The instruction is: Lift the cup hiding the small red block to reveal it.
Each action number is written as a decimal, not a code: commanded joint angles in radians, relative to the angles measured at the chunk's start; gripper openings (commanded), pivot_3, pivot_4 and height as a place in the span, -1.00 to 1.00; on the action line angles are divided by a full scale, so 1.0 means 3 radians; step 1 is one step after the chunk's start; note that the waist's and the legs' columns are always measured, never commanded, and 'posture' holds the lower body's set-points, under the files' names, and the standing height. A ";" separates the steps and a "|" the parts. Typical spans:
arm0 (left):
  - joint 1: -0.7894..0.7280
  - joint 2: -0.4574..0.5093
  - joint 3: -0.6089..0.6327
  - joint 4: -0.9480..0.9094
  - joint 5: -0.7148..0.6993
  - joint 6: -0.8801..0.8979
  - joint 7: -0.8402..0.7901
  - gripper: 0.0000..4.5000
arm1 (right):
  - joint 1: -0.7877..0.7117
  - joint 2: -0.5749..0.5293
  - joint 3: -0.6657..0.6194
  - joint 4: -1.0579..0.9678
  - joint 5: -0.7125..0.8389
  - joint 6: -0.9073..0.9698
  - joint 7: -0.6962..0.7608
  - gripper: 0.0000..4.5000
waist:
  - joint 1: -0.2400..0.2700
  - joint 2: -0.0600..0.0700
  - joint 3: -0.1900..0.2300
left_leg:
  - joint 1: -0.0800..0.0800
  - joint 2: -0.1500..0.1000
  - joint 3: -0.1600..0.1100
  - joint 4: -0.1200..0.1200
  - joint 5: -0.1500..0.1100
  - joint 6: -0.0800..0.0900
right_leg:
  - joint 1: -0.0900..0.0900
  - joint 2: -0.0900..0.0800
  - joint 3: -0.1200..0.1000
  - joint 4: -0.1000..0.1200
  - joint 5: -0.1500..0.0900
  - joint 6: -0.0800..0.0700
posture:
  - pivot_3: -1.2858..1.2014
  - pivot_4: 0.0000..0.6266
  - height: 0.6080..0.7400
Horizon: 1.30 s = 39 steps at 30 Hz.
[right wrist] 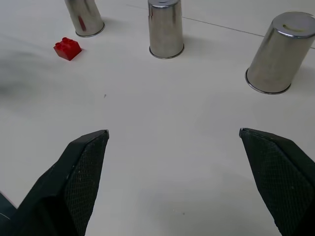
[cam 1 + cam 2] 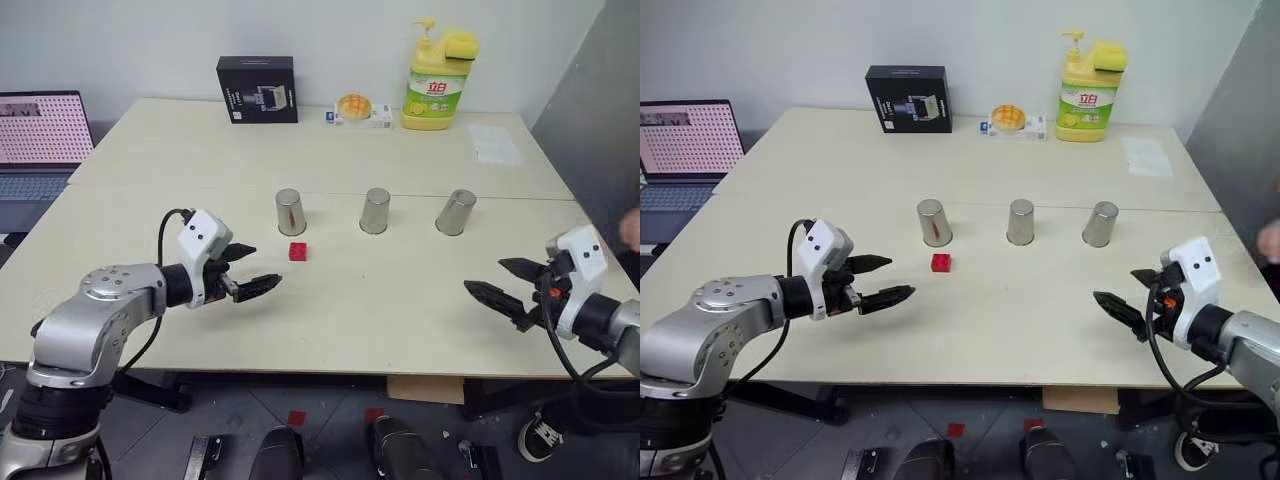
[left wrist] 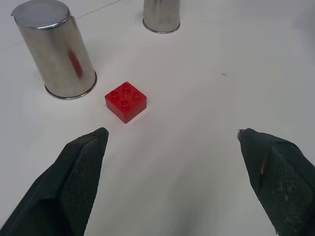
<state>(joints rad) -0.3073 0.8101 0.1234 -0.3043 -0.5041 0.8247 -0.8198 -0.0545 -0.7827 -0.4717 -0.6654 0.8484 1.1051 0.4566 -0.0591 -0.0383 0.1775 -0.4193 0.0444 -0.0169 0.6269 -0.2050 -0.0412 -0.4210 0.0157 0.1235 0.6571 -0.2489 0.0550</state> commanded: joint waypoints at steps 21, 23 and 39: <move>-0.0102 0.0048 0.0141 0.0026 -0.0008 -0.0150 0.0024 0.99 | -0.0098 -0.0038 0.0087 0.0096 -0.0035 -0.0246 -0.0035 1.00 | 0.0001 0.0000 0.0000 | 0.0000 0.0000 0.0001 0.0001 0.0000 0.0000 | 0.0000 0.0000 0.0000 0.0000 0.0000 0.0000 | 0.03 -0.52 1.00; -0.0096 0.0050 0.0134 0.0037 0.0012 -0.0171 0.0026 0.99 | -0.0083 -0.0034 0.0093 0.0091 -0.0040 -0.0253 -0.0033 1.00 | 0.0002 0.0000 0.0000 | 0.0000 0.0000 0.0001 0.0001 0.0000 0.0000 | 0.0001 0.0000 0.0000 0.0000 0.0000 0.0000 | 0.03 -0.52 1.00; -0.0061 0.0044 0.0088 0.0051 0.0053 -0.0261 0.0015 0.99 | -0.0098 -0.0057 0.0137 0.0107 -0.0074 -0.0277 -0.0012 1.00 | 0.0002 0.0000 0.0000 | 0.0000 0.0000 0.0001 0.0001 0.0000 0.0000 | 0.0001 0.0000 0.0000 0.0001 0.0000 0.0000 | 0.03 -0.52 1.00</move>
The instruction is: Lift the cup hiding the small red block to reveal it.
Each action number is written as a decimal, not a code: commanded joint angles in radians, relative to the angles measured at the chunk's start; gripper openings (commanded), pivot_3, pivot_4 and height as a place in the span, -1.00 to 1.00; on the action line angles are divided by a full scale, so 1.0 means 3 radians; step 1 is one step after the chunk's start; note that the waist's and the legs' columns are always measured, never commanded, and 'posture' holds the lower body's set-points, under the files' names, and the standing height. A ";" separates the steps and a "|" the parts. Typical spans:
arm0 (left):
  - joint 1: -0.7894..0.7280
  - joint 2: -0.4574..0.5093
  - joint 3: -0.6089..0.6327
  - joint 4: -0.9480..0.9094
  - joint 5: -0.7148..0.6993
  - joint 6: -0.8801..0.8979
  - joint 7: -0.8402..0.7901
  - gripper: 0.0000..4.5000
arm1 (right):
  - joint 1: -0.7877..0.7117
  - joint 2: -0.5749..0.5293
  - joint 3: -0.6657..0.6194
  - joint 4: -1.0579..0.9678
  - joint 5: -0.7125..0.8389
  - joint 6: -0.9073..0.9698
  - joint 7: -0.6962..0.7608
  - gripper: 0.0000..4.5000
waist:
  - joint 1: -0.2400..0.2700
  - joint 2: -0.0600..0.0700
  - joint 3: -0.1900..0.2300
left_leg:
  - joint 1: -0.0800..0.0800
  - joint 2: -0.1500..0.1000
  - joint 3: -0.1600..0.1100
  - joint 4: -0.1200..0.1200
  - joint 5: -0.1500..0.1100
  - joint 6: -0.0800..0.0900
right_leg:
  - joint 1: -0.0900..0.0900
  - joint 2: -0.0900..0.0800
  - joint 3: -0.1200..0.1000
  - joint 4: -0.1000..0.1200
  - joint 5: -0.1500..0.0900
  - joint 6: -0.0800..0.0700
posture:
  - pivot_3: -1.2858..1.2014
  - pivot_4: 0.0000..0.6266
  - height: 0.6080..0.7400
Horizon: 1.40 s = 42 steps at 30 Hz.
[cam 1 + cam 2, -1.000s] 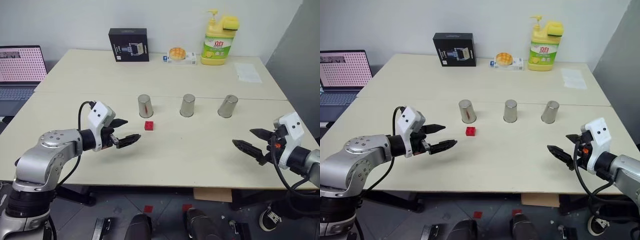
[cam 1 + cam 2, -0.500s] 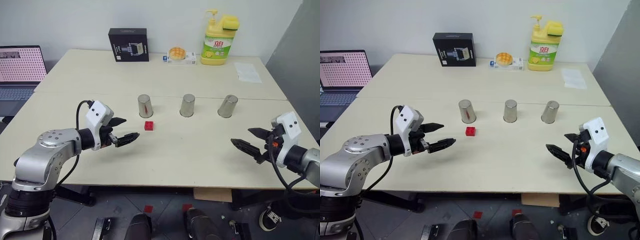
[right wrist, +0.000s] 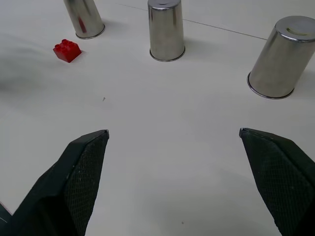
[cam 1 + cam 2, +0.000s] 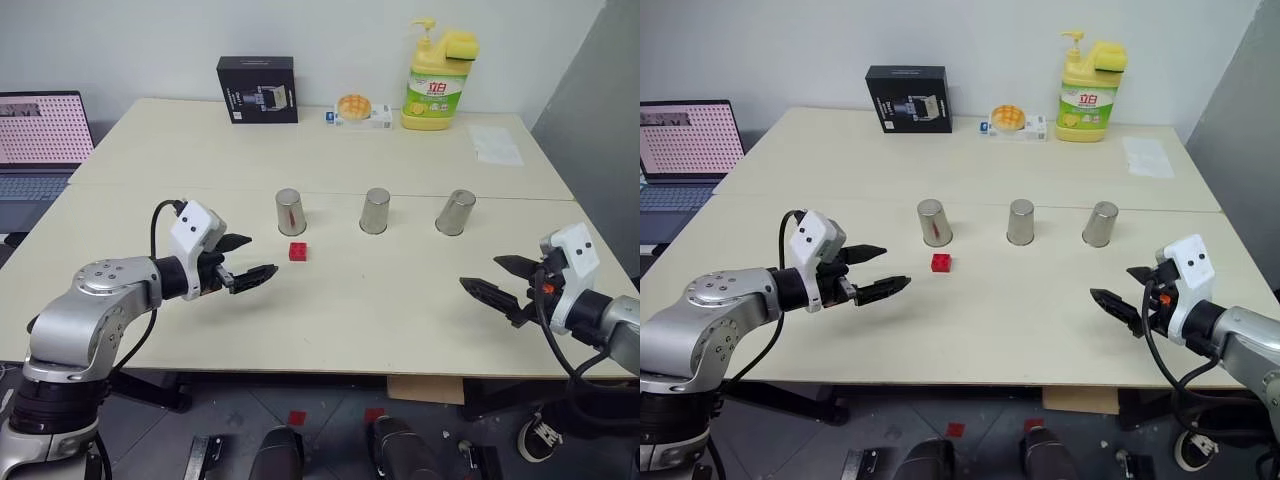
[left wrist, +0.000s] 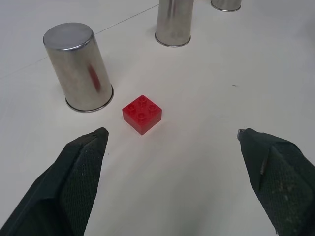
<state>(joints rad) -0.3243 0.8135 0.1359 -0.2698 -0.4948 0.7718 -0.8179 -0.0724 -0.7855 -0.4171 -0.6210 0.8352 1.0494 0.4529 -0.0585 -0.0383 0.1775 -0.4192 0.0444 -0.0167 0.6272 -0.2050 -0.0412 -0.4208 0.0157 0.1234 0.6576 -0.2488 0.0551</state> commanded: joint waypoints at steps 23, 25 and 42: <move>-0.0003 0.0113 0.0045 -0.0108 0.0002 -0.0044 -0.0036 0.99 | -0.0079 -0.0003 0.0046 -0.0030 -0.0019 -0.0121 -0.0068 1.00 | 0.0000 0.0000 0.0000 | 0.0000 0.0000 0.0000 0.0001 0.0000 0.0000 | 0.0000 0.0000 0.0000 0.0002 0.0000 0.0000 | 0.03 -0.52 1.00; -0.0010 0.0128 0.0046 -0.0090 0.0002 -0.0051 -0.0048 0.99 | -0.0075 -0.0005 0.0051 -0.0029 -0.0020 -0.0126 -0.0063 1.00 | 0.0000 0.0000 0.0000 | 0.0000 0.0000 0.0000 0.0001 0.0000 0.0000 | 0.0000 0.0000 0.0000 0.0002 0.0000 0.0000 | 0.03 -0.52 1.00; -0.0143 0.0139 -0.0051 0.0010 0.0076 -0.0137 -0.0142 0.99 | -0.0090 0.0004 0.0055 -0.0050 -0.0008 -0.0145 -0.0090 1.00 | 0.0001 0.0000 0.0000 | 0.0001 0.0000 0.0000 0.0002 0.0000 0.0000 | 0.0001 0.0000 0.0000 0.0003 0.0000 0.0000 | 0.03 -0.52 1.00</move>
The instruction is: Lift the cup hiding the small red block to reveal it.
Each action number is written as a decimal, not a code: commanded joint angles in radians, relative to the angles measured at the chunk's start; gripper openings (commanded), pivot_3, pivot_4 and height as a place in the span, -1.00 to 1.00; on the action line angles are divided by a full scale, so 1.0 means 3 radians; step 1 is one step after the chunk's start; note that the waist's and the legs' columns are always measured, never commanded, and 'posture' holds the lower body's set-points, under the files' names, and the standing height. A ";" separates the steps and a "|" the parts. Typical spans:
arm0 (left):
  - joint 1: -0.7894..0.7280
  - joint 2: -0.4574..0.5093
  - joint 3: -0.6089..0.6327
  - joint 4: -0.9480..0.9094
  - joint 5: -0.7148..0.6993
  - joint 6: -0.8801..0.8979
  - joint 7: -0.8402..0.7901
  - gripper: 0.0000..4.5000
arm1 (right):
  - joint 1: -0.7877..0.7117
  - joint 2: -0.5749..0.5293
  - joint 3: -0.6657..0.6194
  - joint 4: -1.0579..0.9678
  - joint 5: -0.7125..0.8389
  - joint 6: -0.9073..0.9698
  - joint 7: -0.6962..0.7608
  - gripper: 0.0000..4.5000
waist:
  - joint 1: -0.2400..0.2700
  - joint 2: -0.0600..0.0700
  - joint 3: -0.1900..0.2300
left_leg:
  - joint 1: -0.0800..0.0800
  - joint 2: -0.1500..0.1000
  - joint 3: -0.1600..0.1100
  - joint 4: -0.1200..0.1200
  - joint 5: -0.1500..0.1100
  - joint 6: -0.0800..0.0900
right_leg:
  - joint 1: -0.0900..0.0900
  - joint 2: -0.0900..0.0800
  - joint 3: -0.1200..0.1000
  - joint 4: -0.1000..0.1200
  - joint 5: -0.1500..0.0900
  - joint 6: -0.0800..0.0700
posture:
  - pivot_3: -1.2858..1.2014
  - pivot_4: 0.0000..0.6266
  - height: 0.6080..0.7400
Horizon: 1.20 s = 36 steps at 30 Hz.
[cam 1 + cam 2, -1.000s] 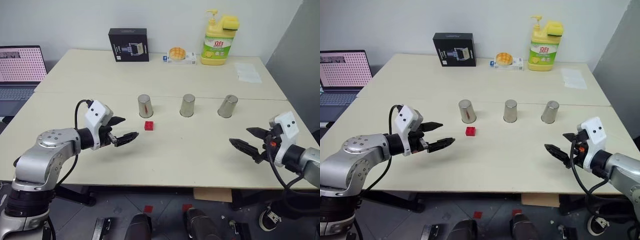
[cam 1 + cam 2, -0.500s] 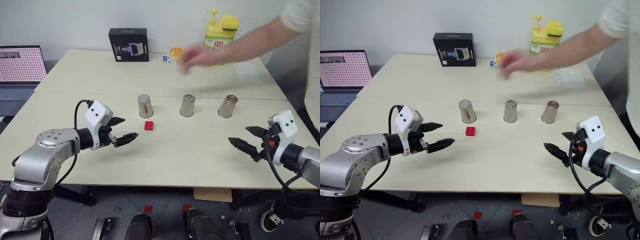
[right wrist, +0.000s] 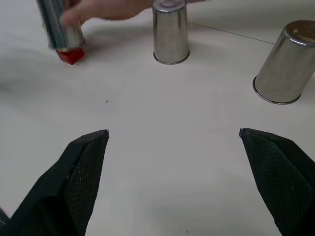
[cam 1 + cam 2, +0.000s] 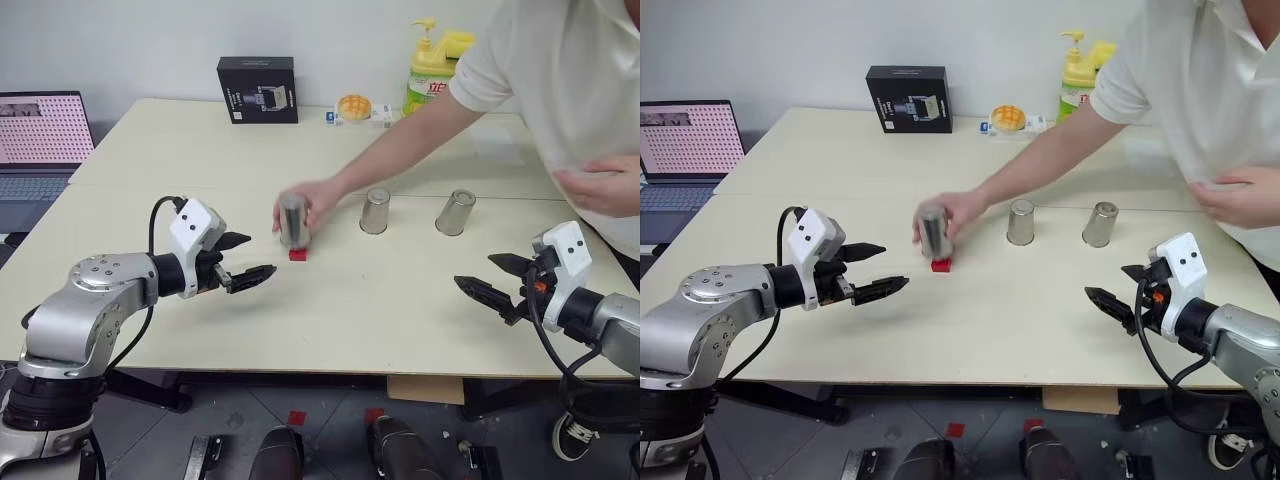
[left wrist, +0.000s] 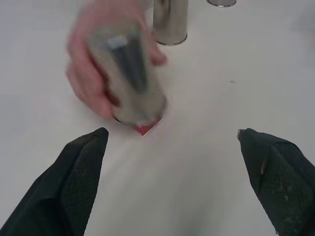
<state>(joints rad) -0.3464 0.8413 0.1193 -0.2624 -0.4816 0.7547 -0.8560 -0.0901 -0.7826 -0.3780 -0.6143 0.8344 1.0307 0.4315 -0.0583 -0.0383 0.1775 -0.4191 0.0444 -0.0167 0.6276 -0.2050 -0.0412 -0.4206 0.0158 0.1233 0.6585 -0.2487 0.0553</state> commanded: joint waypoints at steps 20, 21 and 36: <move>-0.0181 0.0033 -0.0070 0.0159 0.0134 -0.0225 -0.0098 0.99 | 0.0027 0.0009 -0.0102 -0.0110 0.0029 -0.0093 -0.0086 1.00 | 0.0001 0.0000 0.0000 | 0.0000 0.0000 0.0000 0.0001 0.0000 0.0000 | 0.0000 0.0000 0.0000 0.0002 0.0000 0.0000 | 0.03 -0.52 1.00; -0.0178 0.0035 -0.0069 0.0158 0.0136 -0.0229 -0.0101 0.99 | 0.0028 0.0008 -0.0100 -0.0113 0.0027 -0.0094 -0.0085 1.00 | 0.0001 0.0000 0.0000 | 0.0000 0.0000 0.0000 0.0001 0.0000 0.0000 | 0.0000 0.0000 0.0000 0.0002 0.0000 0.0000 | 0.03 -0.52 1.00; -0.0155 0.0037 -0.0034 0.0152 0.0137 -0.0227 -0.0092 0.99 | -0.0025 0.0044 0.0027 -0.0084 -0.0009 -0.0121 -0.0112 1.00 | 0.0002 0.0000 0.0000 | 0.0001 0.0000 0.0000 0.0001 0.0000 0.0000 | 0.0001 0.0000 0.0000 0.0004 0.0001 0.0001 | 0.03 -0.52 1.00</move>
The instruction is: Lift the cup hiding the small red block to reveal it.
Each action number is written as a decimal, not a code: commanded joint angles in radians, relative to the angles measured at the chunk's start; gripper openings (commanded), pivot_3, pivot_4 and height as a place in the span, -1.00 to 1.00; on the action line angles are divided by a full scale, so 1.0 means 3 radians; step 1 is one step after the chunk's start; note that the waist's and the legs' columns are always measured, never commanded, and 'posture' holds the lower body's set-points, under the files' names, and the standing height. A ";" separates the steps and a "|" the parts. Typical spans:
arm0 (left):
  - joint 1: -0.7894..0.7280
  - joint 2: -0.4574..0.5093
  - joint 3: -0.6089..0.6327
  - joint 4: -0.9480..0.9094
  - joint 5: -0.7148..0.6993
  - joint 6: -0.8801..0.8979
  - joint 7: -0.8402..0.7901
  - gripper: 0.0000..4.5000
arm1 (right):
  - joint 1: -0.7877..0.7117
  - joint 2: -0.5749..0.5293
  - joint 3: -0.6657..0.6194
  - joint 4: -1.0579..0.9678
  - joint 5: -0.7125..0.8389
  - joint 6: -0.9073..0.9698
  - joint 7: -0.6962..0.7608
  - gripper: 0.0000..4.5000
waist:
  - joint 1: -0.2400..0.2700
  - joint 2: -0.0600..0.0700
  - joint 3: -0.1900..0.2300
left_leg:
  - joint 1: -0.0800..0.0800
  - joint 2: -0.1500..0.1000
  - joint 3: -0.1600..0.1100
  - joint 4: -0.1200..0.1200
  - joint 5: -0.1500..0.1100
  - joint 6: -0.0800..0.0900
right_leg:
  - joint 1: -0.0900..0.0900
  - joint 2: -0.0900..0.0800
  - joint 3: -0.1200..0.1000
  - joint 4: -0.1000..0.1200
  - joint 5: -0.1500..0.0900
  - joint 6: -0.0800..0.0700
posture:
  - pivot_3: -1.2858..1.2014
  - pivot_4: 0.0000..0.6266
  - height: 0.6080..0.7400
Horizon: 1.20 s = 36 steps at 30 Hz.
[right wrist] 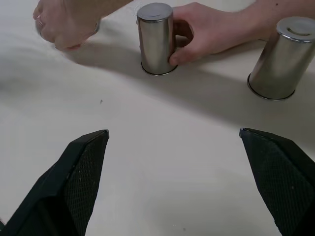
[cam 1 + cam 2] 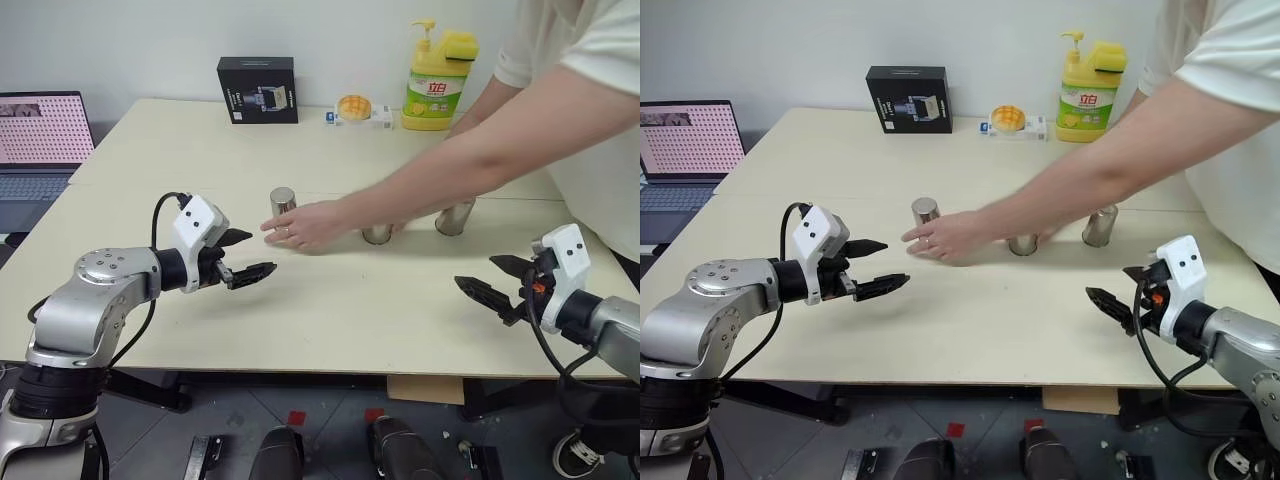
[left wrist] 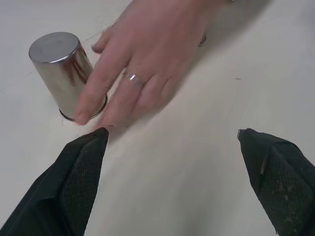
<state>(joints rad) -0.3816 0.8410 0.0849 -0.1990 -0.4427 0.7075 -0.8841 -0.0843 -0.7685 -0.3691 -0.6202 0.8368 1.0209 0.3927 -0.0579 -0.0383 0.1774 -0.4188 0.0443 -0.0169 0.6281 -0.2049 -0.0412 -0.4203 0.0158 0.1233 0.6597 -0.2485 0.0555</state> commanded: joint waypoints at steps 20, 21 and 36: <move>0.0330 -0.0588 -0.0194 -0.0693 0.0075 -0.0461 0.0363 0.99 | -0.1220 0.1182 0.1479 0.1756 -0.1452 -0.1362 -0.0114 1.00 | -0.0030 -0.0003 -0.0002 | 0.0005 0.0001 0.0005 0.0006 0.0000 0.0000 | 0.0001 0.0001 0.0003 0.0011 0.0003 0.0003 | 0.03 -0.52 1.00; 0.0324 -0.0642 -0.0213 -0.0702 0.0078 -0.0455 0.0403 0.99 | -0.1322 0.1258 0.1504 0.1950 -0.1518 -0.1472 -0.0086 1.00 | -0.0030 -0.0003 -0.0002 | 0.0004 0.0000 0.0004 0.0006 0.0001 0.0000 | 0.0000 0.0001 0.0003 0.0011 0.0005 0.0006 | 0.03 -0.52 1.00; 0.0370 -0.0848 -0.0356 -0.0828 0.0110 -0.0404 0.0623 0.99 | -0.2694 0.1926 0.1336 0.4698 -0.2009 -0.2829 0.0244 1.00 | -0.0080 -0.0001 -0.0001 | 0.0004 -0.0001 -0.0002 0.0003 0.0000 0.0000 | 0.0002 0.0003 0.0000 0.0012 0.0012 0.0018 | 0.03 -0.52 1.00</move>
<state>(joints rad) -0.2665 0.5851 -0.0274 -0.4160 -0.4145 0.6020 -0.7043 -0.8481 -0.1981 0.0576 0.7401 0.2525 0.2412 0.4545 -0.0819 -0.0385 0.1773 -0.4179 0.0439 -0.0176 0.6290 -0.2048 -0.0411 -0.4197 0.0166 0.1233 0.6632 -0.2447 0.0608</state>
